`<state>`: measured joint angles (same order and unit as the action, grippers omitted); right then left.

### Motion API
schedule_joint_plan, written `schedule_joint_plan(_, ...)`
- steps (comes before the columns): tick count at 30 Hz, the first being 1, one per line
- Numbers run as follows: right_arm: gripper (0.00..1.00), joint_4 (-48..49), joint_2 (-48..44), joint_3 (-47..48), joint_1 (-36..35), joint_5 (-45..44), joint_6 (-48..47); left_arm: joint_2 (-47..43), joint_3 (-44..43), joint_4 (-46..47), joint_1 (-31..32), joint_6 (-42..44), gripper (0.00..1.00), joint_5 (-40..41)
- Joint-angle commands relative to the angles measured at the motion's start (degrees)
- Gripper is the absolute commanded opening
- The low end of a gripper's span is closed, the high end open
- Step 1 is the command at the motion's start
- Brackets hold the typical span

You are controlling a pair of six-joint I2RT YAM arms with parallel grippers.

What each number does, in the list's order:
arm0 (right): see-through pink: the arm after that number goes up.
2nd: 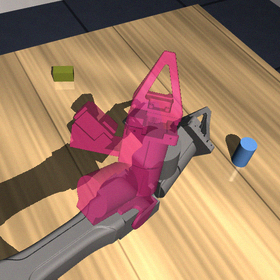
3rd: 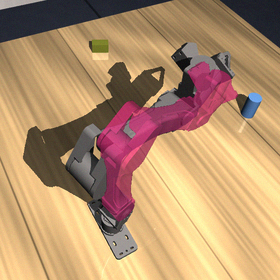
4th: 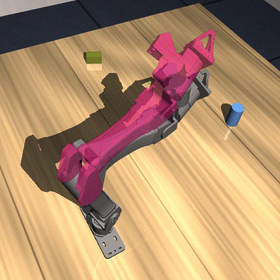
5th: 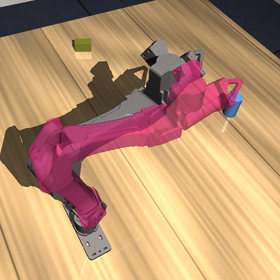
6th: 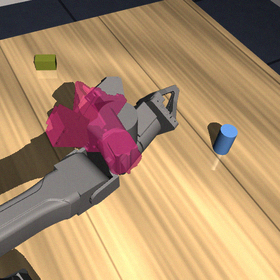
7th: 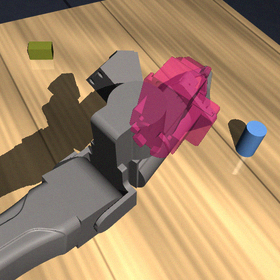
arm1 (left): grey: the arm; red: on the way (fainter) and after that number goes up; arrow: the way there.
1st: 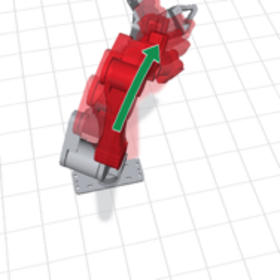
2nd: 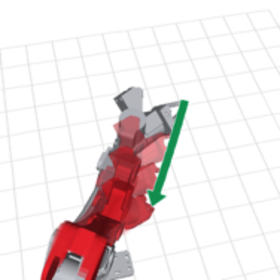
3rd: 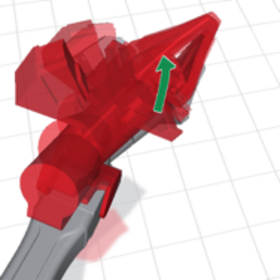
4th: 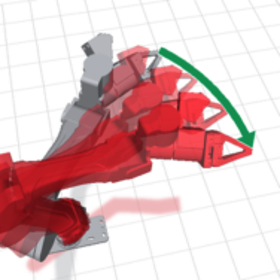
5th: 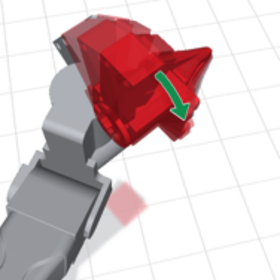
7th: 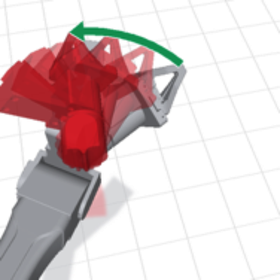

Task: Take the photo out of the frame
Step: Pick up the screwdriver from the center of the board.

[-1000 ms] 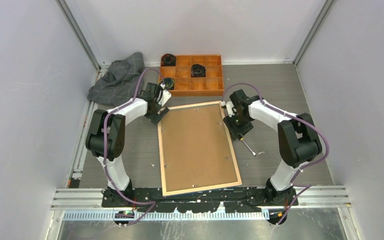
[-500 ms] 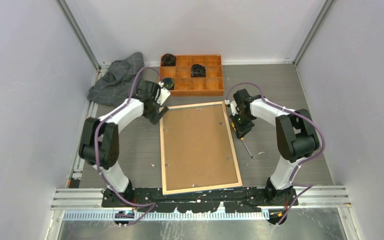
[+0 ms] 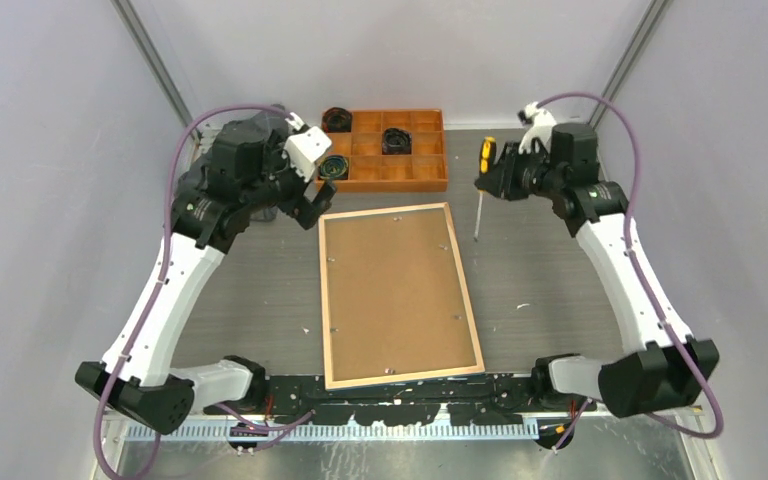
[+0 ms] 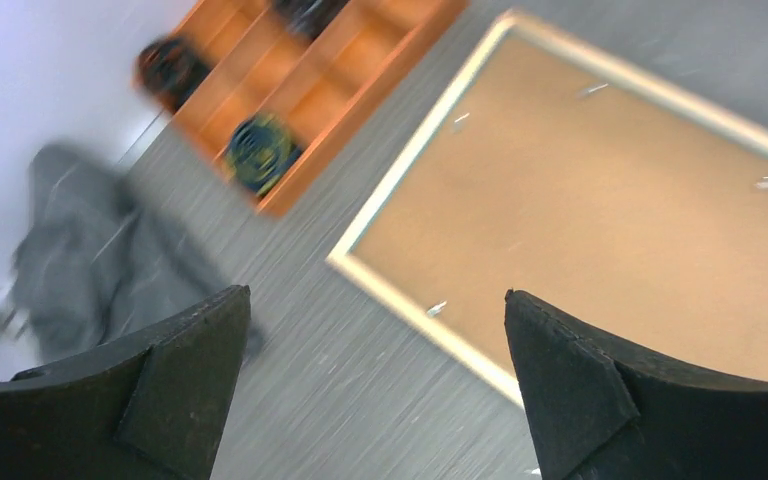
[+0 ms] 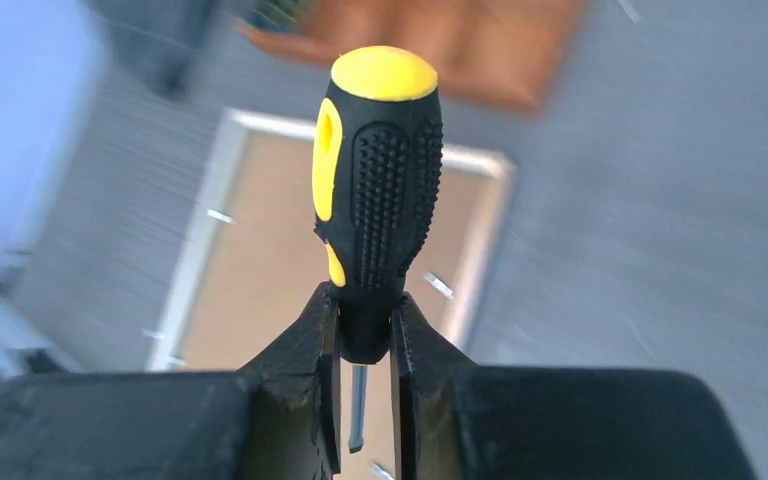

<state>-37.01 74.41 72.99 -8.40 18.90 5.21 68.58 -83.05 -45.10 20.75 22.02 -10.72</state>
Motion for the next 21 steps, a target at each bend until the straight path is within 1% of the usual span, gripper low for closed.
schedule_joint_plan(1,0.01,21.8,-2.8,2.3,-0.6,23.9,21.8,3.7,-7.3,-4.4,4.0,-4.8,1.00,-17.1)
schedule_joint_plan(4,0.01,41.6,-2.1,-1.1,-0.7,26.9,38.4,9.0,-13.4,-6.1,4.8,-8.0,1.00,-25.6)
schedule_joint_plan(7,0.01,57.4,-1.0,-5.6,-0.8,26.6,52.5,14.0,-18.0,-6.3,6.0,-10.9,1.00,-29.8)
schedule_joint_plan(9,0.01,65.4,-0.3,-8.6,-1.0,25.7,59.0,16.0,-19.4,-5.8,6.8,-12.6,1.00,-31.6)
schedule_joint_plan(11,0.01,71.4,0.4,-11.2,-1.7,24.7,63.3,17.6,-19.9,-5.0,7.9,-13.9,1.00,-32.4)
schedule_joint_plan(13,0.01,71.0,0.1,-12.7,-2.7,22.8,63.3,18.8,-20.2,-4.7,9.5,-14.4,1.00,-32.0)
schedule_joint_plan(15,0.01,62.9,-1.5,-13.0,-4.2,17.9,59.5,19.8,-20.3,-4.2,11.6,-14.4,1.00,-29.0)
schedule_joint_plan(16,0.01,58.7,-2.5,-12.6,-5.2,14.8,57.4,20.3,-20.5,-4.1,13.1,-14.2,1.00,-26.0)
schedule_joint_plan(18,0.01,50.6,-2.0,-11.2,-6.6,12.7,55.8,21.6,-21.2,-4.2,15.8,-13.2,1.00,-17.2)
schedule_joint_plan(21,0.01,46.4,-1.1,-10.7,-7.3,10.2,55.1,23.9,-22.3,-4.0,18.9,-11.8,1.00,-7.3)
